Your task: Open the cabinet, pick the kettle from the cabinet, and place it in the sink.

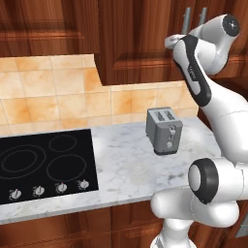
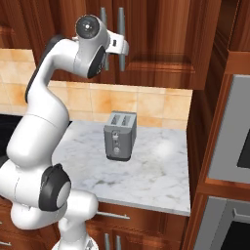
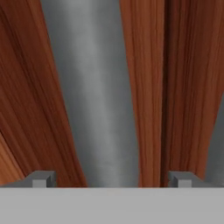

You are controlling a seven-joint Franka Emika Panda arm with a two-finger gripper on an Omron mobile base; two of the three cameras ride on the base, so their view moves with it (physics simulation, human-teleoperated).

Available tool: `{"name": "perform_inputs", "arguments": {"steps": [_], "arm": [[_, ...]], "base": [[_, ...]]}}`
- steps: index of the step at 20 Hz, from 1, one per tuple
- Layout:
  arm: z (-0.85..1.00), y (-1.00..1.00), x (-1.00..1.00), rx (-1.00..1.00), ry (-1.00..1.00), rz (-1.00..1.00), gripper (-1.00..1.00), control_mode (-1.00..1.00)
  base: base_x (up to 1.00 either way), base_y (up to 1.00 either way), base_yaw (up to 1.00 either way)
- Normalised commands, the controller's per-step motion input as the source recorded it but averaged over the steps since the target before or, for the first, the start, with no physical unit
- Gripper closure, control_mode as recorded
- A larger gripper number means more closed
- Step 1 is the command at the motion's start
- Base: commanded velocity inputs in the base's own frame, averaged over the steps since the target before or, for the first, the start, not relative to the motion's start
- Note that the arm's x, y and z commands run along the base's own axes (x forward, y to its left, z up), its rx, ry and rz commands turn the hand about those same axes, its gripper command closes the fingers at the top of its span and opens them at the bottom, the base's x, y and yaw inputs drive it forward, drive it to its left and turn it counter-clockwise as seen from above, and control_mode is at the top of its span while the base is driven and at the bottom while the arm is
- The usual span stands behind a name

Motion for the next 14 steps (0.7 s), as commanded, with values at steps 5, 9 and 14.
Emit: {"name": "perform_inputs", "arguments": {"steps": [5,9,14], "arm": [[0.00,0.21,0.38,0.00,0.00,0.00,-1.00,-1.00],[-0.01,0.24,0.37,0.00,0.00,0.00,1.00,-1.00],[-0.03,0.25,0.40,0.00,0.00,0.00,1.00,-1.00]], "base": [[0.00,0.00,0.00],[0.00,0.00,0.00],[0.00,0.00,0.00]]}}
